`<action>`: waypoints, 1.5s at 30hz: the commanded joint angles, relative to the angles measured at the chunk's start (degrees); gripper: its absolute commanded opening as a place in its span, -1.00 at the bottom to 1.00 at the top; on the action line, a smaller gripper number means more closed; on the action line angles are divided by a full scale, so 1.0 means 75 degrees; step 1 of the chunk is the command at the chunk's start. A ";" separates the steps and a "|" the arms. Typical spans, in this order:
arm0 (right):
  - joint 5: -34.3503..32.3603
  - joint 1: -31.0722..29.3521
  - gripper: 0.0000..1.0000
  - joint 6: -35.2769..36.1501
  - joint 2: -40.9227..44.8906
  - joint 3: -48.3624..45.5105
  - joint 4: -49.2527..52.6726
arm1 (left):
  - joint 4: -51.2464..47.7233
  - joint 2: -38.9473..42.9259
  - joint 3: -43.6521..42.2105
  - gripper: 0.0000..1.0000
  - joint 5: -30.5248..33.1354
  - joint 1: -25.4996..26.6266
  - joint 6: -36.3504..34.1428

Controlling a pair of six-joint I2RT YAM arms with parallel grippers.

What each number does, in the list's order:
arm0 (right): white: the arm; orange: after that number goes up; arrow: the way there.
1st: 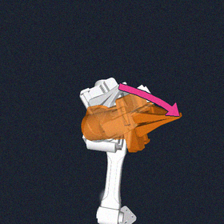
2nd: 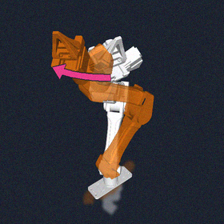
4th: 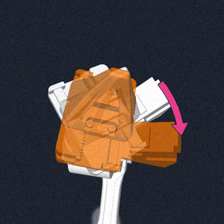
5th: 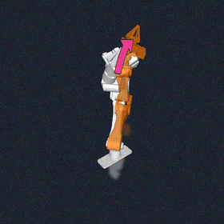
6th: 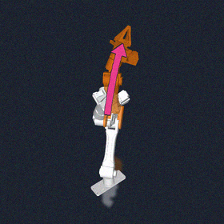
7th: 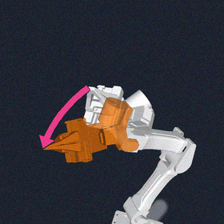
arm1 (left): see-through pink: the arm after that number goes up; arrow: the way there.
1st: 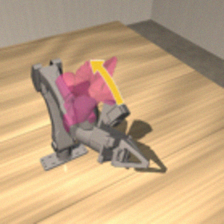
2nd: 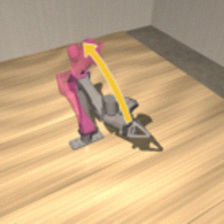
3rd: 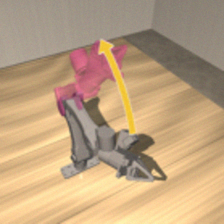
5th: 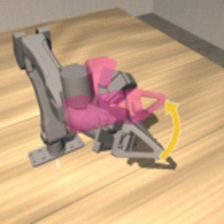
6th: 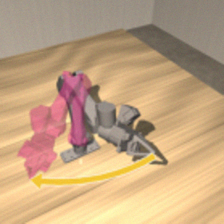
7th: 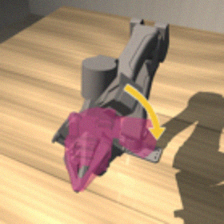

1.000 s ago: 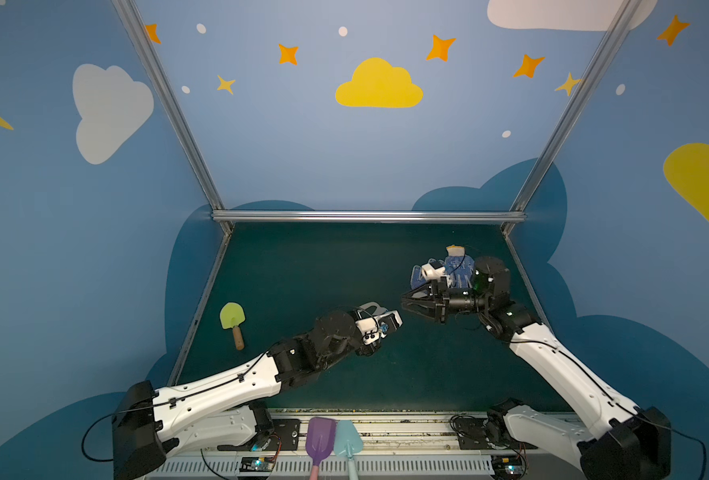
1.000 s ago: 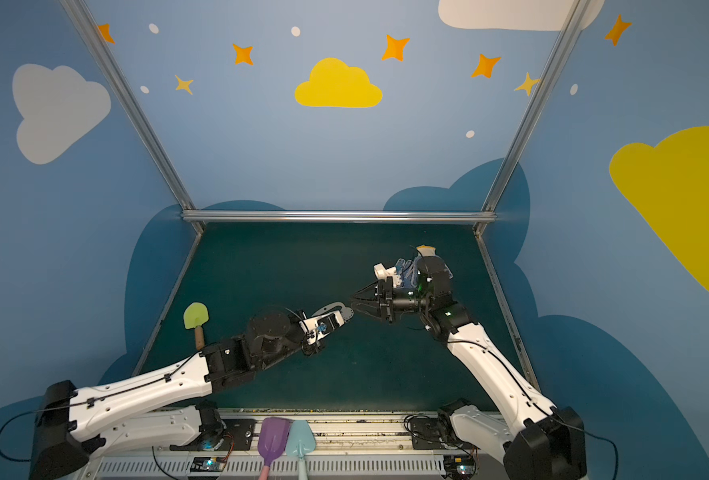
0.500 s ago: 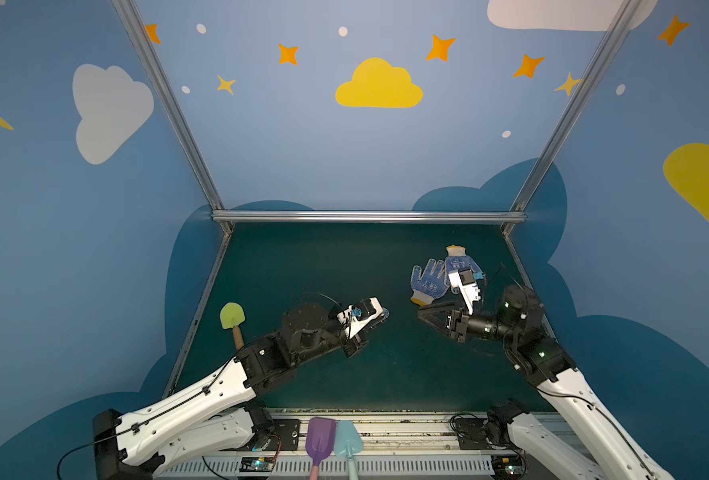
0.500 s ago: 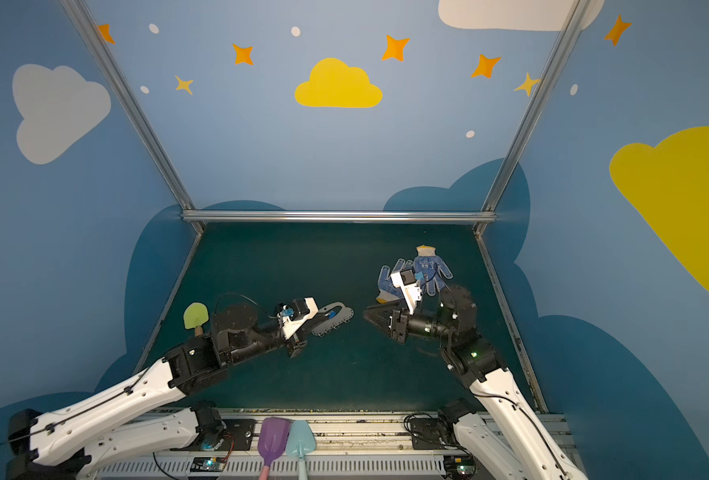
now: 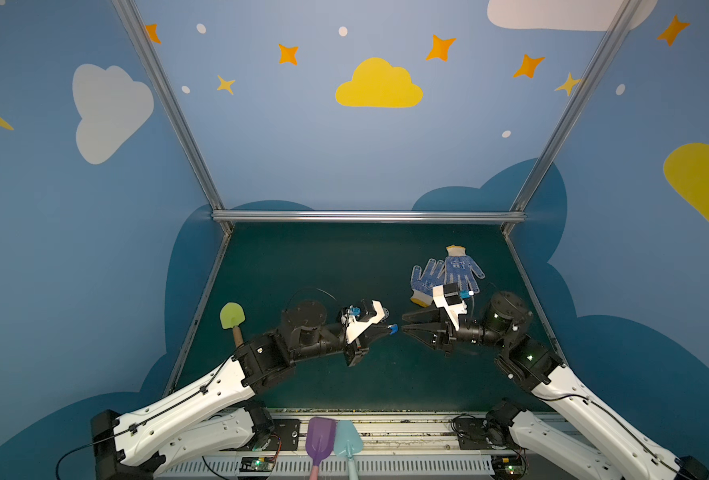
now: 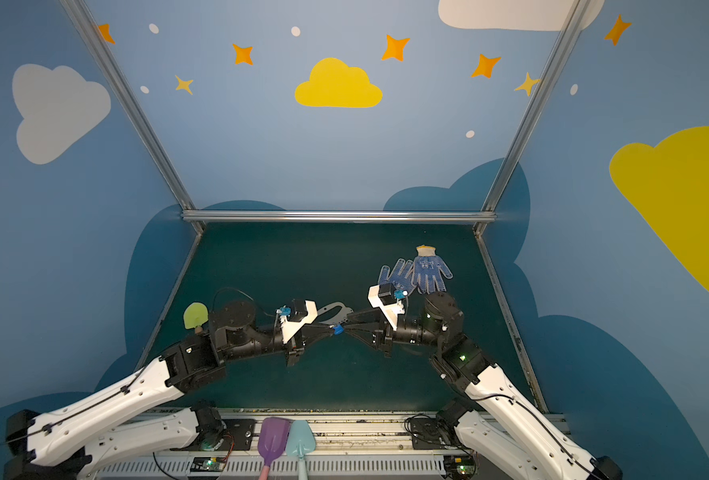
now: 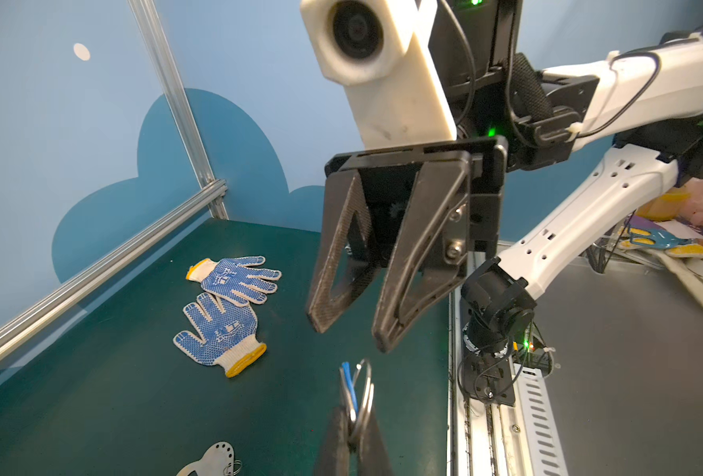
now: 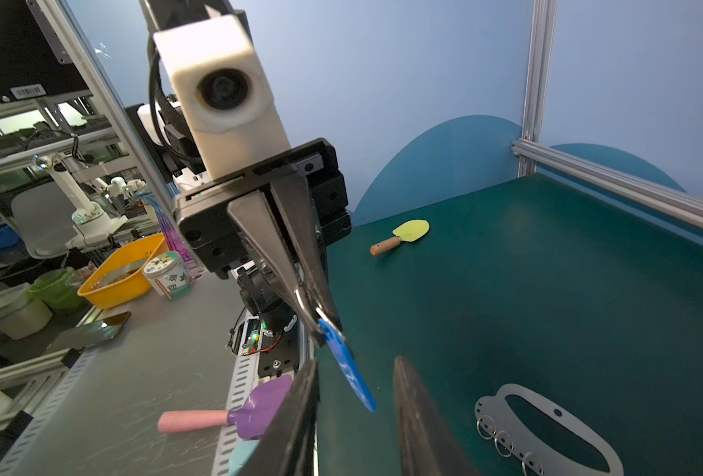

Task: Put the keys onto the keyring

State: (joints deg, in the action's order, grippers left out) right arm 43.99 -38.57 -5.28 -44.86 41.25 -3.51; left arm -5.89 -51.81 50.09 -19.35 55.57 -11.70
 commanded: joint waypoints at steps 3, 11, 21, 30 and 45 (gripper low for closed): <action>0.0056 -0.0178 -0.39 0.0401 -0.0039 0.0361 -0.0408 | -0.0056 0.0058 0.0263 -0.92 -0.0425 -0.0084 0.0143; 0.0097 -0.0524 -0.50 0.0348 -0.0133 0.0470 -0.0657 | 0.0055 0.0053 0.0248 -0.92 -0.0616 -0.0141 0.0268; 0.0177 -0.0829 -0.56 0.0555 -0.0248 0.0551 -0.0244 | 0.0188 0.0146 0.0193 -0.92 -0.0660 -0.0223 0.0389; 0.0127 -0.0946 -0.69 0.0715 -0.0370 0.0639 0.0028 | 0.0220 0.0119 0.0226 -0.92 -0.0771 -0.0238 0.0436; -0.0584 -0.1011 -0.37 0.0783 -0.0264 0.0568 0.0188 | 0.0314 0.0169 0.0203 -0.93 -0.0829 -0.0297 0.0471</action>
State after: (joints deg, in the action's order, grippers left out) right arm 42.15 -45.91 0.47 -47.18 44.69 -3.57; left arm -6.28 -51.53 50.76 -24.58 53.49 -8.69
